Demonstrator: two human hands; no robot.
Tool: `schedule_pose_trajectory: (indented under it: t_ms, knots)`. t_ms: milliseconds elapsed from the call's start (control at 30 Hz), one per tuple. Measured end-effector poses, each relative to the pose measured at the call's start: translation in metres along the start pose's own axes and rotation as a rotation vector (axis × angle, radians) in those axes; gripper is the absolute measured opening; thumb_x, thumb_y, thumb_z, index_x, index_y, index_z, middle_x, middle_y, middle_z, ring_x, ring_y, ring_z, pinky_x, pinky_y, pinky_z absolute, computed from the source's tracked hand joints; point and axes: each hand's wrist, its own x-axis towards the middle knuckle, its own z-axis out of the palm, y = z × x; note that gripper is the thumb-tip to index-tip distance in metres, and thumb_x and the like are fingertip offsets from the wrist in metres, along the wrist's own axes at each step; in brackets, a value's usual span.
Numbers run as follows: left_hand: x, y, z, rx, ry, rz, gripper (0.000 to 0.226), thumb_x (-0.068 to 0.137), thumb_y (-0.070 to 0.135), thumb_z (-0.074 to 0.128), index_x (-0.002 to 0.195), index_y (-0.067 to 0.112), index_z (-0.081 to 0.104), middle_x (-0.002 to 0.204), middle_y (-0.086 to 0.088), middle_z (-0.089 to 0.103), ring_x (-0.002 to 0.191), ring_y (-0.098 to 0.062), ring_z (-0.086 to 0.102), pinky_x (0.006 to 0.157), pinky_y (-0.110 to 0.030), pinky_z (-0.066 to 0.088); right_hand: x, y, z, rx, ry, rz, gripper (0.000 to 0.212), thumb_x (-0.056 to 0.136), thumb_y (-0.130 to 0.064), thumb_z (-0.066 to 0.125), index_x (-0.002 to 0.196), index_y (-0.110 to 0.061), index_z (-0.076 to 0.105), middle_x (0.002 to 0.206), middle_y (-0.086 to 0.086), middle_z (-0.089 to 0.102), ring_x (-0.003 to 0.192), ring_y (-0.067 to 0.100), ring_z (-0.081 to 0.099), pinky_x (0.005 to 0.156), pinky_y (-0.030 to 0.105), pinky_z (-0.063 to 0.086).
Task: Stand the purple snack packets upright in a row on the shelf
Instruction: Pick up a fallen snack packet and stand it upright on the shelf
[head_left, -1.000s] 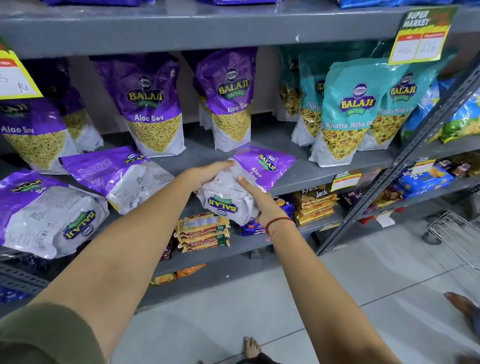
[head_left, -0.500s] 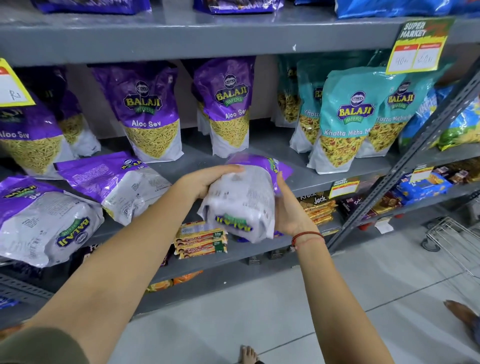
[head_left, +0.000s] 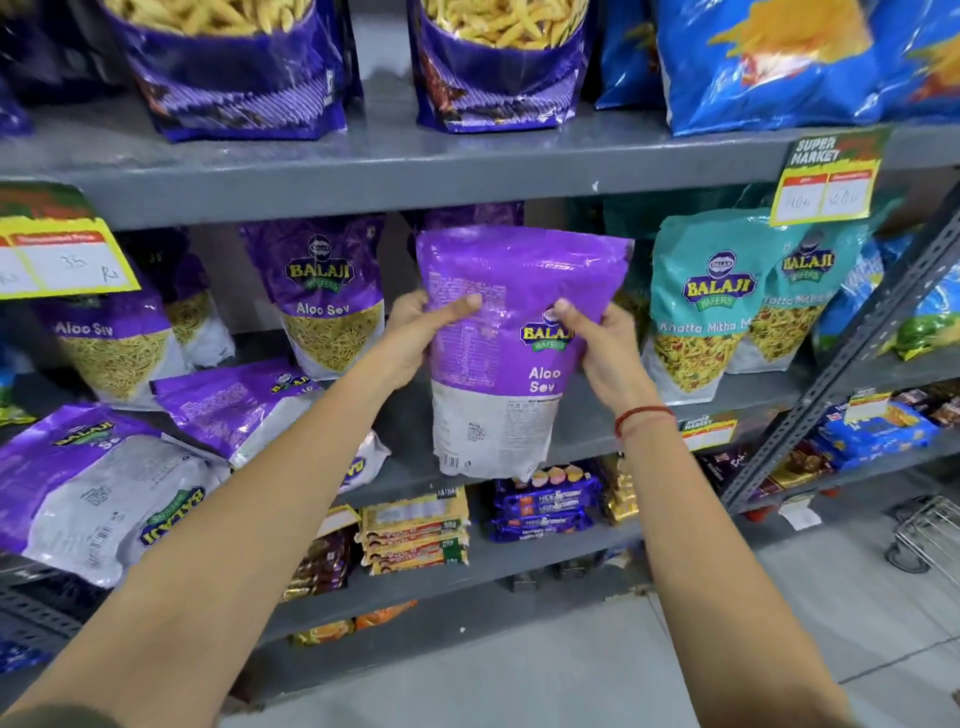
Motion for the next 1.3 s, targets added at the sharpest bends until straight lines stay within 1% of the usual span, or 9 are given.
schedule_pose_trajectory:
  t_ms: [400,567,700,767,867,1033,1167,1233,1300]
  knots:
    - [0.021,0.036,-0.021,0.077,0.16,0.093,0.011,0.078,0.016,0.073,0.087,0.017,0.068,0.078,0.008,0.077,0.075,-0.005,0.071,0.066,-0.019,0.053,0.056,-0.02,0.013,-0.127,-0.053,-0.043,0.017,0.083,0.002,0.067,0.09,-0.014,0.07,0.078,-0.006,0.077,0.072,0.008,0.072,0.068,0.022,0.058]
    - [0.015,0.012,-0.023,0.087,0.361,0.117,0.034,0.081,0.025,0.071,0.109,0.01,0.06,0.111,-0.005,0.066,0.103,-0.015,0.062,0.095,-0.029,0.048,0.053,0.008,-0.002,-0.163,-0.053,0.041,0.025,0.084,-0.003,0.067,0.106,-0.014,0.063,0.086,-0.011,0.077,0.083,0.007,0.07,0.081,0.026,0.057]
    - [-0.016,-0.037,-0.007,0.199,0.593,0.224,0.044,0.086,0.024,0.065,0.122,0.004,0.051,0.112,-0.01,0.056,0.092,-0.011,0.056,0.077,-0.006,0.045,0.043,0.04,-0.011,-0.243,-0.084,0.224,0.027,0.084,-0.01,0.069,0.11,-0.014,0.061,0.088,-0.01,0.075,0.082,0.005,0.069,0.081,0.025,0.053]
    - [-0.037,-0.072,0.006,0.368,0.635,0.261,0.041,0.087,0.023,0.063,0.123,0.008,0.049,0.117,-0.008,0.05,0.097,-0.015,0.053,0.082,-0.015,0.047,0.039,0.052,-0.011,-0.31,-0.093,0.245,0.031,0.082,-0.014,0.072,0.112,-0.011,0.063,0.096,-0.004,0.072,0.083,0.005,0.068,0.079,0.023,0.052]
    - [-0.064,-0.114,0.034,0.506,0.556,0.19,0.042,0.083,0.006,0.062,0.122,0.008,0.048,0.116,-0.008,0.043,0.096,-0.018,0.052,0.089,-0.041,0.049,0.03,0.06,-0.008,-0.329,-0.01,0.172,0.035,0.079,-0.016,0.076,0.111,-0.006,0.065,0.099,0.002,0.072,0.081,0.005,0.069,0.076,0.023,0.053]
    - [-0.075,-0.146,0.069,0.553,0.362,0.027,0.075,0.079,0.008,0.069,0.141,0.005,0.028,0.142,-0.018,0.032,0.13,-0.026,0.038,0.1,-0.012,0.024,-0.002,0.069,0.009,-0.495,0.205,-0.01,0.037,0.07,-0.034,0.083,0.098,-0.014,0.069,0.089,-0.003,0.074,0.078,0.001,0.069,0.071,0.017,0.053]
    - [-0.065,-0.151,0.074,0.624,0.287,-0.069,0.093,0.08,0.01,0.067,0.148,0.005,0.003,0.157,-0.017,0.009,0.145,-0.029,0.014,0.118,-0.037,0.02,-0.037,0.071,0.036,-0.791,0.357,-0.124,0.044,0.072,-0.051,0.075,0.094,-0.014,0.065,0.09,0.005,0.067,0.085,0.022,0.064,0.078,0.041,0.052]
    - [-0.055,-0.15,0.066,0.653,0.314,-0.075,0.086,0.082,0.01,0.063,0.149,0.012,0.009,0.157,-0.014,0.014,0.144,-0.031,0.02,0.118,-0.039,0.022,-0.048,0.071,0.045,-0.9,0.275,-0.151,0.056,0.074,-0.059,0.067,0.105,-0.013,0.063,0.094,0.005,0.062,0.088,0.022,0.061,0.078,0.039,0.051]
    - [-0.042,-0.144,0.052,0.607,0.29,-0.044,0.073,0.078,0.022,0.065,0.142,0.012,0.03,0.146,-0.015,0.04,0.133,-0.03,0.042,0.111,-0.044,0.036,-0.051,0.072,0.045,-0.93,0.167,-0.144,0.067,0.071,-0.067,0.061,0.112,-0.015,0.061,0.093,0.002,0.059,0.086,0.021,0.06,0.075,0.035,0.05]
